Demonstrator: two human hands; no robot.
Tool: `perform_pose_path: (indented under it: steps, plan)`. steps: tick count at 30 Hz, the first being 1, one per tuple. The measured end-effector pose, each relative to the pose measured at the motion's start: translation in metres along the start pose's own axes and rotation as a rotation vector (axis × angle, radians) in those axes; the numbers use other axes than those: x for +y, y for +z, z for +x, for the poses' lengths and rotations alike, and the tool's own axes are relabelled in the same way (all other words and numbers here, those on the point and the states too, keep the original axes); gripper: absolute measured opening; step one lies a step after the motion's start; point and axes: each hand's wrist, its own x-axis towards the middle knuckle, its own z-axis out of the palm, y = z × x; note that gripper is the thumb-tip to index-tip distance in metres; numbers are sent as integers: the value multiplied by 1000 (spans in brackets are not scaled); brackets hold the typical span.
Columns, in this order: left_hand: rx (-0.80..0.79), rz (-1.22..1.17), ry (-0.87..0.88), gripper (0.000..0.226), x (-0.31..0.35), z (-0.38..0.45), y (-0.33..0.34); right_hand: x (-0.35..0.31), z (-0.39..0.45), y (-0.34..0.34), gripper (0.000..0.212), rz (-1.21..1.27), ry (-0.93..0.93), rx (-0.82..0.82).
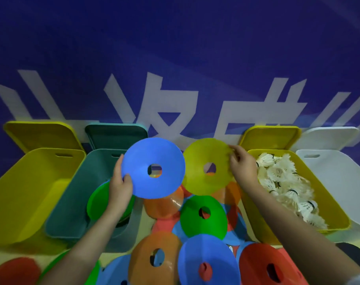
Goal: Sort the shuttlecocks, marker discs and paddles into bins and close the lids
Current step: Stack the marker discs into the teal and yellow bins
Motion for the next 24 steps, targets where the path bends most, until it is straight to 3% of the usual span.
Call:
perform_pose_path:
  steps: [7, 12, 24]
  plan:
    - [82, 153, -47, 57, -30, 26, -79, -36, -33, 75, 27, 251, 198, -70]
    - [131, 281, -110, 52, -66, 37, -123, -54, -53, 115, 27, 325, 351, -32]
    - [-251, 492, -260, 50, -140, 84, -90, -87, -70, 168, 26, 310, 329, -58]
